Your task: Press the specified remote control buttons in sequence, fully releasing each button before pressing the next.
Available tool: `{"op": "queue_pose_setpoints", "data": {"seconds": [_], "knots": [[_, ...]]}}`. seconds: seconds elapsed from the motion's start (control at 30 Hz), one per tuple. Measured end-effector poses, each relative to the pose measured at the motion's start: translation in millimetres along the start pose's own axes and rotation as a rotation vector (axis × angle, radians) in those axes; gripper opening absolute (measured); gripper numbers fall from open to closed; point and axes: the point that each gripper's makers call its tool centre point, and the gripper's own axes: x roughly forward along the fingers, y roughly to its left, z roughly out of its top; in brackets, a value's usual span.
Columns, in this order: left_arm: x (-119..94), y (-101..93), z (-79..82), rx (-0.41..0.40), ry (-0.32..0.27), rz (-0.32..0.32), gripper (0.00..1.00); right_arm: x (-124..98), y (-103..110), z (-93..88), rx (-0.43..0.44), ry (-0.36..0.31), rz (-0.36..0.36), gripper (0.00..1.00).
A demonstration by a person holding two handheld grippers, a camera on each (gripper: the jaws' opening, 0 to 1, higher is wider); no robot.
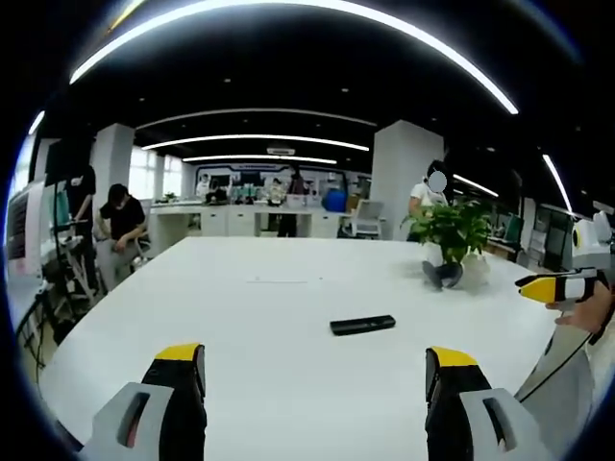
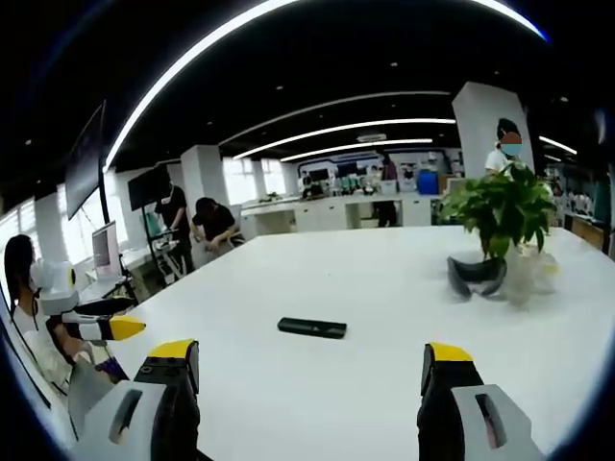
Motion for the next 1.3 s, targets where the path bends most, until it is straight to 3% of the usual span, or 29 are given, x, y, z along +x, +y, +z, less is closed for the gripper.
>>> {"op": "queue_pose_setpoints", "data": {"seconds": [1.3], "knots": [[5.2,-2.8,-0.8,0.026,0.025,-0.021,0.96,2.1,6.0,-2.2,-0.013,0.009,0.023,0.94]]}}
